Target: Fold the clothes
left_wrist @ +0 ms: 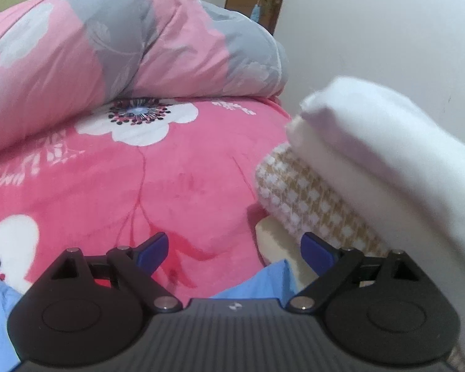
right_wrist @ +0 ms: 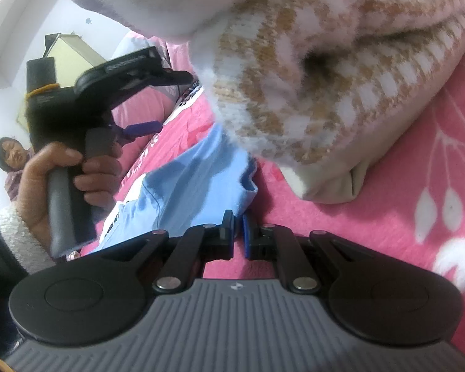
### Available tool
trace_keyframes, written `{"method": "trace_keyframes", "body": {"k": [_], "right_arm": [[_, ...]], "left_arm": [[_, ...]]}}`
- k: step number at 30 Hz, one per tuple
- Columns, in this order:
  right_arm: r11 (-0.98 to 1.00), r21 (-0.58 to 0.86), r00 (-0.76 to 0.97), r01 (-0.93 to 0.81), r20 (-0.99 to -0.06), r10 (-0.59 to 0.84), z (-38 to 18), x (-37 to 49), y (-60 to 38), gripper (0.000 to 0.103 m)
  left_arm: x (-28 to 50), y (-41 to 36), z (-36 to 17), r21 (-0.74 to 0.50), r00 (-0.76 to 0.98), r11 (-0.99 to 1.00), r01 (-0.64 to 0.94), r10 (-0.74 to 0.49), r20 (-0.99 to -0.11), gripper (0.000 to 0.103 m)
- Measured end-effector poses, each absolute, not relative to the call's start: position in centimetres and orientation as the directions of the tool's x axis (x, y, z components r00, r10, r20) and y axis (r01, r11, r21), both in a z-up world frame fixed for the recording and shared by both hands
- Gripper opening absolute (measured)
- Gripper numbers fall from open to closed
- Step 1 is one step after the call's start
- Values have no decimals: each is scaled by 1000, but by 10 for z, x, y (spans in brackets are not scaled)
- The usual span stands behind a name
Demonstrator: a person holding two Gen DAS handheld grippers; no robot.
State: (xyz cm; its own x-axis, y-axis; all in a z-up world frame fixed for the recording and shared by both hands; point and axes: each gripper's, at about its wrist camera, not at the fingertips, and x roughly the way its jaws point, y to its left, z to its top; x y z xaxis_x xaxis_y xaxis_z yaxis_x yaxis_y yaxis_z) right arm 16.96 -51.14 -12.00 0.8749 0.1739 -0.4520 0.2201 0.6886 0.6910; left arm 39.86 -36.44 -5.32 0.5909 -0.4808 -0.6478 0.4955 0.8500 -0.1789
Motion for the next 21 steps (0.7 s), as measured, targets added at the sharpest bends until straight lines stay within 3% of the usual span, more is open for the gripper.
{"method": "trace_keyframes", "body": {"k": [6,12,21], "right_arm": [[675,703,877,222,-447,176,-121,171,-519,4],[641,733,884,227,-431,180,-122,158,-531,5],[592,762,899,263,-416,135,-121,134,-535,11]], "left_arm": [[383,-344,-37,-111,651,865,489,-446,-614,94],[363,-313,-56,184,744,891,415,-216,-633,95],[346,-297,-95,369,789,831,417,-129,-601,95]]}}
